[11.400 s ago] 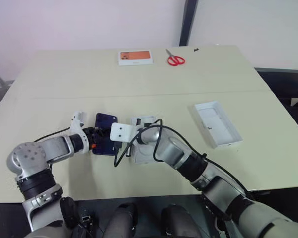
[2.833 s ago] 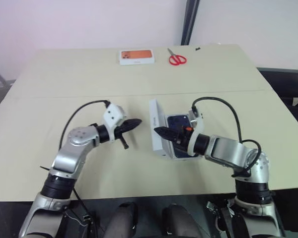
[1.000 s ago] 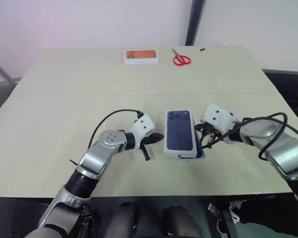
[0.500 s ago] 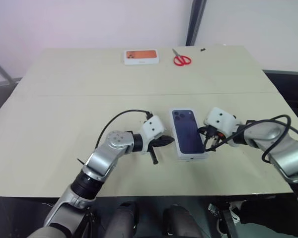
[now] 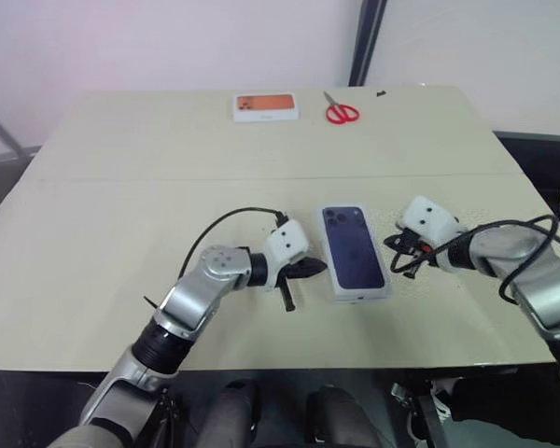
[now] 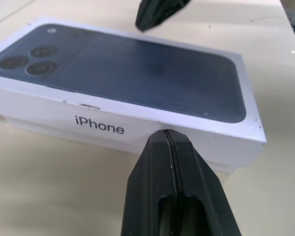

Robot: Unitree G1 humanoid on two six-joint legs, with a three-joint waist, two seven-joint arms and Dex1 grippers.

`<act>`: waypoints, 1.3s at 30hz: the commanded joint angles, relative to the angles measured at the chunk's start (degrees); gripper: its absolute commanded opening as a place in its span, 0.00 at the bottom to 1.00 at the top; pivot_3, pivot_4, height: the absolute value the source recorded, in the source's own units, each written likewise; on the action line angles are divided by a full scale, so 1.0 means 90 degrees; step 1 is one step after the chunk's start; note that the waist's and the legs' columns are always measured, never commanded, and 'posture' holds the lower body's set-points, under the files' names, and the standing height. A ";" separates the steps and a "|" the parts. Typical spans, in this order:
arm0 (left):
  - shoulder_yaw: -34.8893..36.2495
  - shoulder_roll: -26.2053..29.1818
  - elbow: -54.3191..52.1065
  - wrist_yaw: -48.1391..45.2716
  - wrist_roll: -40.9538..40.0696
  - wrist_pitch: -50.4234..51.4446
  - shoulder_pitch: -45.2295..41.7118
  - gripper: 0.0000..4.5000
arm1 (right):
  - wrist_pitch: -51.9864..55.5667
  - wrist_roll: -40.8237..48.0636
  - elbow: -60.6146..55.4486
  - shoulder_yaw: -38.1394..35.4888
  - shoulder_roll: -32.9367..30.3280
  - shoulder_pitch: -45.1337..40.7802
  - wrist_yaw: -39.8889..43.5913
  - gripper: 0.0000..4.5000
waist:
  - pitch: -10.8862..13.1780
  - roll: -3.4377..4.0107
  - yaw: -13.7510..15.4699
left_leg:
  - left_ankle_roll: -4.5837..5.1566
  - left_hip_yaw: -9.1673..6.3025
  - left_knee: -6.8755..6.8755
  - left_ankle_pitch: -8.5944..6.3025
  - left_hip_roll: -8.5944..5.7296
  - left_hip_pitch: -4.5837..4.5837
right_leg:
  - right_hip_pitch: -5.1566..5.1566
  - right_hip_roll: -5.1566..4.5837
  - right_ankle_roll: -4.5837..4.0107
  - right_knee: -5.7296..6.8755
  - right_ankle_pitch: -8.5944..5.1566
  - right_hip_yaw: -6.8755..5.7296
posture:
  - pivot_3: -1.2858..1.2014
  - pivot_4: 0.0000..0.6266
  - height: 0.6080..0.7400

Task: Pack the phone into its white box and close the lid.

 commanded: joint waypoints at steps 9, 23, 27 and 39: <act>0.0039 -0.0096 -0.0080 0.0003 -0.0098 -0.0055 -0.0056 0.00 | -0.0053 0.0037 -0.0338 -0.0124 0.0122 0.0213 0.0241 0.01 | 0.0000 0.0000 0.0002 | 0.0000 0.0000 0.0002 0.0000 0.0000 0.0000 | 0.0001 0.0000 0.0000 0.0001 0.0000 0.0000 | 0.52 0.24 1.00; -0.0036 -0.0056 -0.0128 -0.0221 -0.0179 0.0014 -0.0108 0.00 | 0.0007 0.0046 -0.0646 -0.0268 -0.0027 0.0363 0.0496 0.01 | 0.0000 0.0000 0.0000 | 0.0000 0.0000 0.0002 0.0000 0.0000 0.0000 | 0.0001 0.0000 0.0000 0.0001 0.0000 0.0000 | 0.52 0.24 1.00; -0.0068 -0.0052 -0.0143 -0.0290 -0.0162 -0.0003 -0.0120 0.00 | 0.0010 0.0060 -0.0751 -0.0305 -0.0075 0.0423 0.0582 0.01 | 0.0000 0.0000 0.0002 | 0.0000 0.0000 0.0002 0.0000 0.0000 0.0000 | 0.0001 0.0001 0.0000 0.0002 0.0000 0.0000 | 0.52 0.24 1.00; -0.0158 -0.0077 -0.0129 -0.0446 -0.0162 -0.0029 -0.0151 0.00 | 0.0084 0.0192 -0.0985 -0.0362 -0.0213 0.0559 0.0846 0.01 | 0.0000 0.0000 0.0004 | 0.0000 0.0000 0.0002 0.0000 0.0000 0.0000 | 0.0002 0.0000 0.0000 0.0001 0.0000 0.0000 | 0.52 0.24 1.00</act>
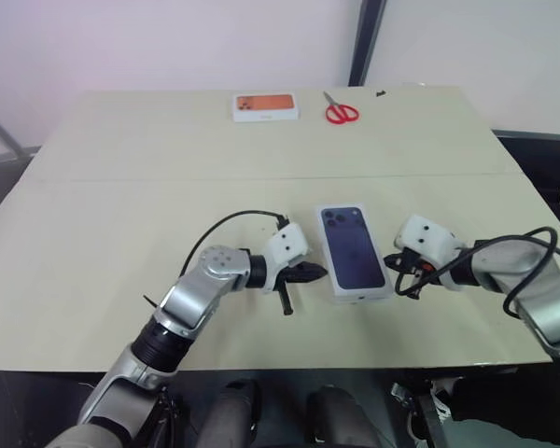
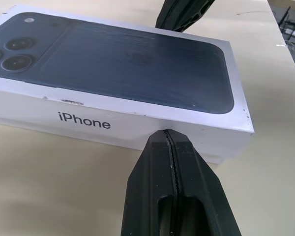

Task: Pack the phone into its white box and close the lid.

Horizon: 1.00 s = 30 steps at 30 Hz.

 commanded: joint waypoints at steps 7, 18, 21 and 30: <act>-0.0163 -0.0127 -0.0131 -0.0096 -0.0046 -0.0120 -0.0153 0.00 | 0.0039 0.0194 -0.0475 -0.0252 -0.0135 0.0147 0.0184 0.01 | 0.0000 0.0000 0.0002 | 0.0000 0.0000 0.0000 0.0000 0.0000 0.0000 | 0.0000 0.0000 0.0000 0.0000 0.0000 0.0000 | 0.52 0.24 1.00; -0.0103 -0.0229 -0.0108 -0.0124 -0.0161 -0.0179 -0.0213 0.00 | 0.0115 0.0289 -0.0652 -0.0383 -0.0195 0.0209 0.0294 0.01 | 0.0000 0.0000 0.0003 | 0.0000 0.0000 0.0001 0.0000 0.0000 0.0000 | 0.0001 0.0000 0.0000 0.0000 0.0000 0.0000 | 0.52 0.24 1.00; -0.0090 -0.0240 -0.0110 -0.0149 -0.0171 -0.0175 -0.0216 0.00 | 0.0130 0.0311 -0.0651 -0.0396 -0.0185 0.0170 0.0305 0.01 | 0.0000 0.0000 -0.0001 | 0.0000 0.0000 0.0001 0.0000 0.0000 0.0000 | 0.0001 0.0000 0.0000 0.0000 0.0000 0.0000 | 0.52 0.24 1.00; -0.0051 -0.0253 -0.0188 -0.0172 -0.0200 -0.0119 -0.0181 0.00 | 0.0163 0.0394 -0.0697 -0.0462 -0.0217 0.0140 0.0310 0.01 | 0.0000 0.0000 -0.0003 | 0.0000 0.0000 0.0000 0.0000 0.0000 0.0000 | 0.0000 0.0000 0.0000 0.0000 0.0000 0.0000 | 0.52 0.24 1.00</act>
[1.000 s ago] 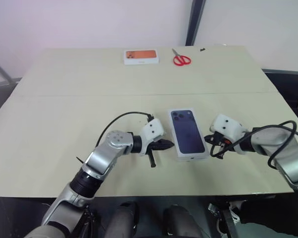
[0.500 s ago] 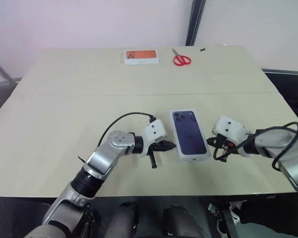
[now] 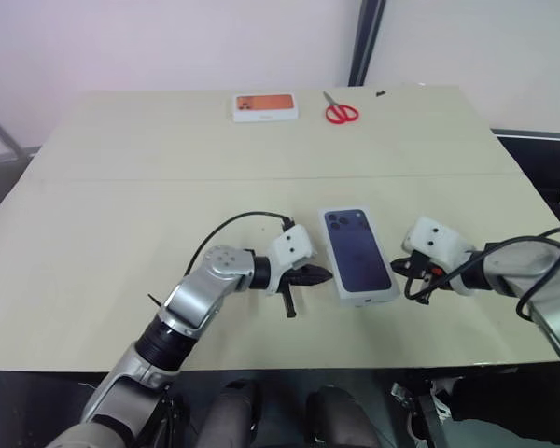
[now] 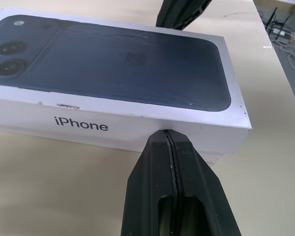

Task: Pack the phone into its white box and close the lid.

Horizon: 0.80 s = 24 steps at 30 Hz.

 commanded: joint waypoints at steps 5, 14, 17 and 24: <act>0.0017 -0.0161 -0.0266 -0.0056 -0.0215 -0.0070 -0.0122 0.00 | -0.0091 0.0235 -0.0442 -0.0147 -0.0051 -0.0048 0.0156 0.01 | 0.0000 0.0000 0.0000 | 0.0000 0.0000 0.0000 0.0000 0.0000 0.0000 | 0.0000 0.0000 0.0000 0.0000 0.0000 0.0000 | 0.52 0.24 1.00; -0.0042 -0.0110 -0.0260 -0.0125 -0.0201 -0.0052 -0.0138 0.00 | -0.0145 0.0166 -0.0502 -0.0122 -0.0121 0.0276 0.0192 0.01 | 0.0000 0.0000 -0.0001 | 0.0000 0.0000 0.0000 0.0000 0.0000 0.0000 | 0.0001 0.0000 0.0000 0.0001 0.0000 0.0000 | 0.52 0.24 1.00; -0.0055 -0.0095 -0.0273 -0.0146 -0.0201 -0.0016 -0.0137 0.00 | -0.0132 0.0147 -0.0492 -0.0117 -0.0094 0.0295 0.0151 0.01 | 0.0000 0.0000 0.0000 | 0.0000 0.0000 0.0001 0.0000 0.0000 0.0000 | 0.0001 0.0000 0.0000 0.0001 0.0000 0.0000 | 0.52 0.24 1.00; -0.0046 -0.0072 -0.0259 -0.0153 -0.0170 -0.0021 -0.0142 0.00 | -0.0162 0.0035 -0.0305 -0.0040 0.0044 0.0163 -0.0037 0.01 | 0.0000 0.0000 -0.0001 | 0.0000 0.0000 0.0001 0.0000 0.0000 0.0000 | 0.0001 0.0000 0.0000 0.0001 0.0000 0.0000 | 0.52 0.24 1.00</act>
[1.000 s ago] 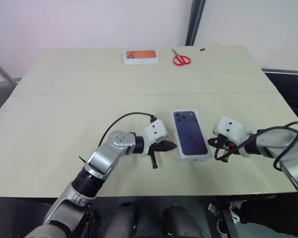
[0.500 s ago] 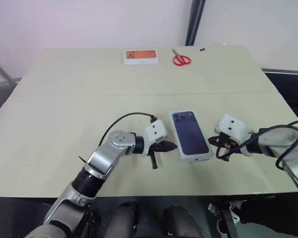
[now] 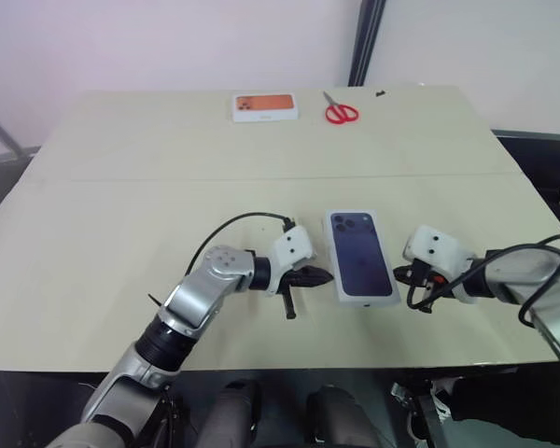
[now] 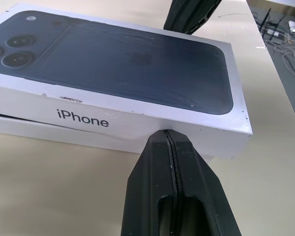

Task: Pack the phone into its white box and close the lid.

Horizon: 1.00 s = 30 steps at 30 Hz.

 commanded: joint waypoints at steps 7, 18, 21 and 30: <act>-0.0006 -0.0077 -0.0231 0.0002 -0.0101 -0.0073 -0.0142 0.00 | -0.0170 0.0035 -0.0054 0.0078 0.0123 -0.0249 -0.0100 0.01 | 0.0000 0.0000 0.0002 | 0.0000 0.0000 0.0000 0.0000 0.0000 0.0000 | 0.0000 0.0000 0.0000 0.0000 0.0000 0.0000 | 0.52 0.24 1.00; 0.0011 -0.0126 -0.0067 0.0107 -0.0050 -0.0183 -0.0202 0.00 | -0.0181 0.0058 -0.0065 0.0086 0.0096 -0.0145 -0.0114 0.01 | 0.0000 0.0000 0.0000 | 0.0000 0.0000 0.0000 0.0000 0.0000 0.0000 | 0.0000 0.0000 0.0000 0.0000 0.0000 0.0000 | 0.52 0.24 1.00; 0.0003 -0.0139 -0.0044 0.0104 -0.0049 -0.0200 -0.0222 0.00 | -0.0165 0.0057 -0.0061 0.0072 0.0097 -0.0128 -0.0131 0.01 | 0.0000 0.0000 0.0000 | 0.0000 0.0000 0.0000 0.0000 0.0000 0.0000 | 0.0000 0.0000 0.0000 0.0000 0.0000 0.0000 | 0.52 0.24 1.00; -0.0006 -0.0168 0.0051 0.0110 -0.0033 -0.0225 -0.0254 0.00 | -0.0190 0.0036 -0.0001 0.0088 0.0114 -0.0112 -0.0160 0.01 | 0.0000 0.0000 0.0002 | 0.0000 0.0000 0.0001 0.0000 0.0000 0.0000 | 0.0001 0.0000 0.0000 0.0000 0.0000 0.0000 | 0.52 0.24 1.00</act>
